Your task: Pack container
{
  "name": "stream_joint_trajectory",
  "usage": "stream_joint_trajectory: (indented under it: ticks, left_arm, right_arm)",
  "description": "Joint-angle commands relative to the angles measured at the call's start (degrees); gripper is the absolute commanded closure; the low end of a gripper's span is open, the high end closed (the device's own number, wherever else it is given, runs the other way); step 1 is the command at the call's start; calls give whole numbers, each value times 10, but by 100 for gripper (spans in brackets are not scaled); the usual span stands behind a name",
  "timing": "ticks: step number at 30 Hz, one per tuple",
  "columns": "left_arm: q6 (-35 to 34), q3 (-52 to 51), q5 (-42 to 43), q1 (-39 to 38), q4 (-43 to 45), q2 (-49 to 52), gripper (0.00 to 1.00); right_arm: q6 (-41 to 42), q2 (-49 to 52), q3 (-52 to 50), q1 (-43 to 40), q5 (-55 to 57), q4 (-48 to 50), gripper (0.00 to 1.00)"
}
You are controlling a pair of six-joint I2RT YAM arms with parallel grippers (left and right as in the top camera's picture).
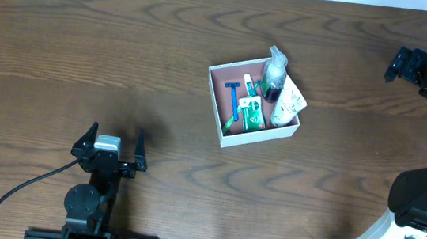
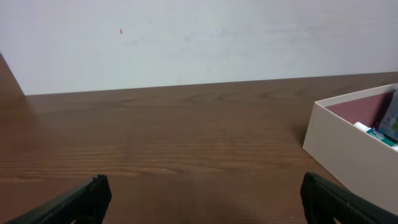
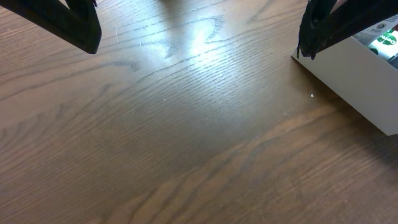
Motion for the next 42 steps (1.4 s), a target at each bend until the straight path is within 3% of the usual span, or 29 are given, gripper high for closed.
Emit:
stream_joint_trajectory:
  ticks: [1,28,37,42]
  left_arm:
    - [5,-6,5,2,-29,-3,2]
    - [6,-6,5,2,-29,-3,2]
    - [5,-6,5,2,-29,-3,2]
    - [5,-6,5,2,-29,-4,2]
  right_arm:
    - [8,-5,-2,-2,0,-1,1]
    - [8,-25,-2,5,0,0,1]
    - [-78,-161,-18,47,54,2,1]
    - [-89,-279,-126,87,55,92,1]
